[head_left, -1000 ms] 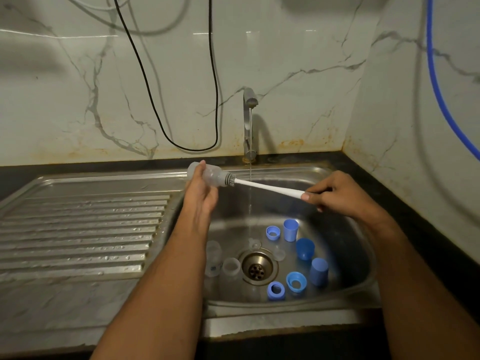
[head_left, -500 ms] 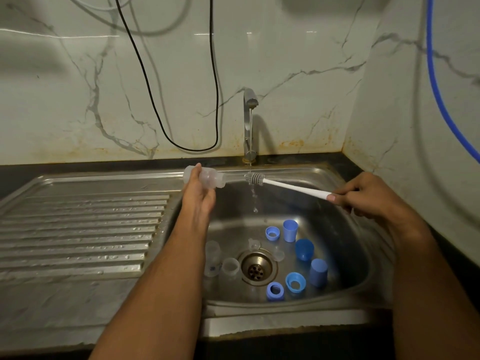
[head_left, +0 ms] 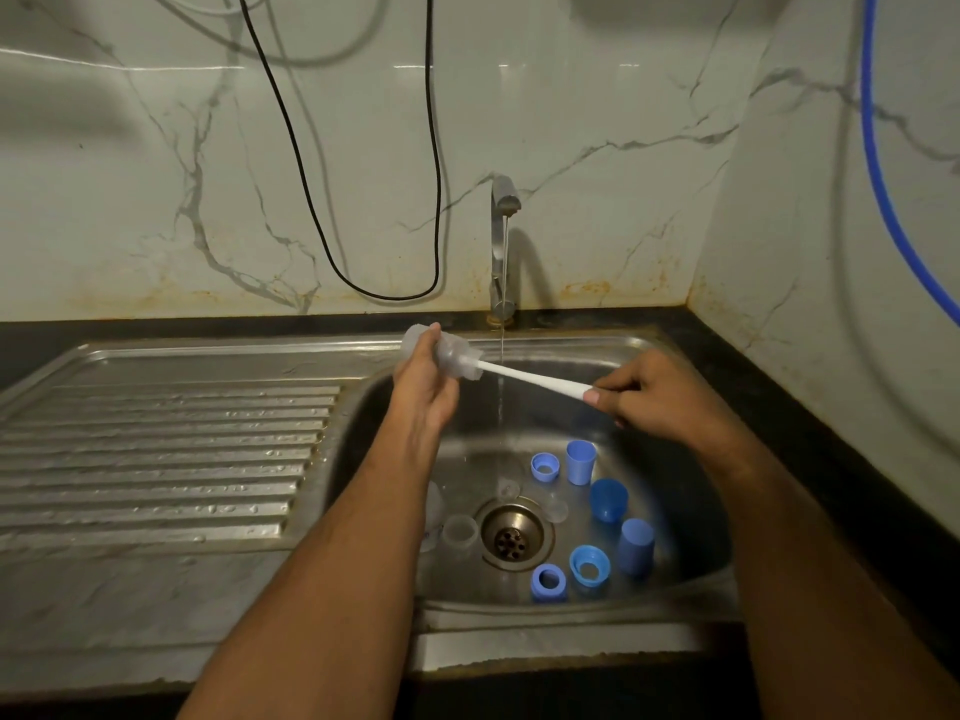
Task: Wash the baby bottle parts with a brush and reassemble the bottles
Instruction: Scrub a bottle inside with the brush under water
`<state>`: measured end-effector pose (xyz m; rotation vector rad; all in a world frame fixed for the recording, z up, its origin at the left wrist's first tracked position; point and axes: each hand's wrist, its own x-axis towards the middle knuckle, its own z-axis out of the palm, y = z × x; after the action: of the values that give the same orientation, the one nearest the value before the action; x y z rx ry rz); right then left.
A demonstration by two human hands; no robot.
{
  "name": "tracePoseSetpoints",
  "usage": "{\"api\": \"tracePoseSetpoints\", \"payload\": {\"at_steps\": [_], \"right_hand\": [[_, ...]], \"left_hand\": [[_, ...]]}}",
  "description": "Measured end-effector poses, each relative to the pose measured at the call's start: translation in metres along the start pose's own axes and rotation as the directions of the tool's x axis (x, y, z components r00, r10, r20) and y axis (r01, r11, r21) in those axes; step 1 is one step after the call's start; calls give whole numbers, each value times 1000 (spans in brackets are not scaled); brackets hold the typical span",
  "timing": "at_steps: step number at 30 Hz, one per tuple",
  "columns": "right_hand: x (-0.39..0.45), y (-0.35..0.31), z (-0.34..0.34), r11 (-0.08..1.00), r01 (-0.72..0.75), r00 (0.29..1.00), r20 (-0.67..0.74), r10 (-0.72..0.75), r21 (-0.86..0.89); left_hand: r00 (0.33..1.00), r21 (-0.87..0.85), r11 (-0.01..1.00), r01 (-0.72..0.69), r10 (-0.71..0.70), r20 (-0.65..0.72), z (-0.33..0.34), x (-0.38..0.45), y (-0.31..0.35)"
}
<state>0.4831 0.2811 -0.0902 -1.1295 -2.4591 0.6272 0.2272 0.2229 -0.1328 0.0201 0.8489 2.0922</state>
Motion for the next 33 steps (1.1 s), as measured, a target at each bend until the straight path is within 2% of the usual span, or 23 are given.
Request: {"api": "tracePoseSetpoints", "payload": {"at_steps": [2, 6, 8, 10, 12, 16, 18, 23, 26, 29, 31, 33], "right_hand": [[2, -1, 4, 1000, 9, 1000, 20, -9, -18], [-1, 10, -8, 994, -3, 1000, -5, 4, 112], [-1, 9, -7, 993, 17, 1000, 5, -17, 115], [1, 6, -3, 993, 18, 999, 25, -21, 117], [2, 5, 0, 992, -12, 1000, -12, 14, 124], [1, -1, 5, 992, -55, 975, -220, 29, -113], [2, -5, 9, 986, -51, 978, -207, 17, -161], [0, -7, 1, 986, 49, 998, -29, -54, -157], [0, -7, 0, 994, 90, 987, -127, -96, -55], [3, -11, 11, 986, 37, 954, -287, -83, -160], [4, -13, 17, 981, 0, 964, -261, -51, -192], [5, -12, 18, 982, -14, 986, -167, -19, -189]], "left_hand": [[1000, -1, 1000, -2, 2, 12, 0, -1, 1], [996, 73, 996, -61, 55, 71, -4, 2, 5], [999, 11, 999, -35, 35, 12, -4, 2, 6], [1000, -49, 999, -15, 16, 18, -3, 2, 8], [1000, -78, 997, -3, 5, 24, -3, -1, 10], [999, -98, 995, -14, 18, 41, -1, -3, 11], [999, -55, 998, -36, 38, 32, 2, -2, 12], [997, -53, 996, -73, 72, -14, 2, -4, 16], [998, -130, 990, -55, 57, 9, 2, -7, 16], [999, -112, 993, -34, 38, 36, 7, -10, 11], [998, -81, 996, -44, 48, 49, 8, -8, 9], [998, -56, 997, -55, 57, 38, 6, -5, 11]]}}
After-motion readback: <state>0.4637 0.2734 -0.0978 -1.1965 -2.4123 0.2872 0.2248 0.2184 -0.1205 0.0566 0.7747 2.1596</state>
